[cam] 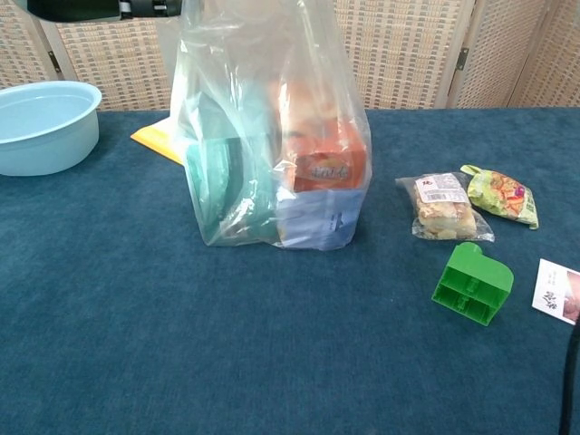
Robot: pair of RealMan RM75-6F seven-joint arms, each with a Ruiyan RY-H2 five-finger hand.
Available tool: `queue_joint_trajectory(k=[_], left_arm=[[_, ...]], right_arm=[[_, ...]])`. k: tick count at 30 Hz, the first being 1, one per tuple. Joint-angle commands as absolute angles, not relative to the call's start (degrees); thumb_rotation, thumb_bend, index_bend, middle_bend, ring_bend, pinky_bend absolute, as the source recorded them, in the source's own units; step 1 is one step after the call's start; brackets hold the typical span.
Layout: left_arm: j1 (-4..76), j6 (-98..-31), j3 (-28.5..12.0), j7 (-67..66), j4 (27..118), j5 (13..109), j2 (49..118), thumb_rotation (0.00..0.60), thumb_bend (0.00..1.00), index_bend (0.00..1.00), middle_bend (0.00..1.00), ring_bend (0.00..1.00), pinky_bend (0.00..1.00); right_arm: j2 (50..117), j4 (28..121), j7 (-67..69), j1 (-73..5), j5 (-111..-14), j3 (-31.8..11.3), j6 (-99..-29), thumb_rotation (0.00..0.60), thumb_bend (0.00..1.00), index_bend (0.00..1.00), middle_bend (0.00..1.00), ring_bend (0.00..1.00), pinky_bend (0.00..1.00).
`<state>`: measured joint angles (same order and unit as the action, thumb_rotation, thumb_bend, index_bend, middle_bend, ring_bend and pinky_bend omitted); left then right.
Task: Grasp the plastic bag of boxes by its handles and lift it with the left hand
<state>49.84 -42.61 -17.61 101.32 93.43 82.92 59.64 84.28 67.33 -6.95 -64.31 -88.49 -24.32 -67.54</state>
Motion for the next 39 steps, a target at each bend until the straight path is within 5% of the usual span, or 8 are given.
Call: queue_joint_trajectory(k=[1,13,25,39], left_arm=[[50.04,-42.34,-17.52,101.80,93.39,83.17,59.53,0.334,0.21,0.30,0.28,0.32,0.35],[50.58,-43.07,-16.75,107.37,93.48,86.24,59.02,0.311,0.21,0.30,0.28,0.32,0.35],[52.44,-44.44,-14.21,113.01,91.65,90.10,58.89,0.155,0.21,0.29,0.28,0.30,0.26],[54.77,-46.97,-12.19,118.70,90.49,92.28,59.56,0.100,0.20,0.29,0.28,0.30,0.26]], right_arm=[[86.65,64.80,-5.48,-66.41,-89.91,-23.99,-69.23,0.600,0.00,0.17,0.18,0.14,0.21],[90.04,64.75,-6.53,-67.71,-89.11,-24.63,-73.94,0.600,0.00,0.17,0.18,0.11,0.17],[90.83,67.86,-9.19,-67.80,-86.78,-25.80,-75.87,0.600,0.00,0.14,0.16,0.07,0.13],[90.49,69.43,-10.75,-68.42,-85.11,-26.16,-74.88,0.600,0.00,0.11,0.15,0.04,0.10]])
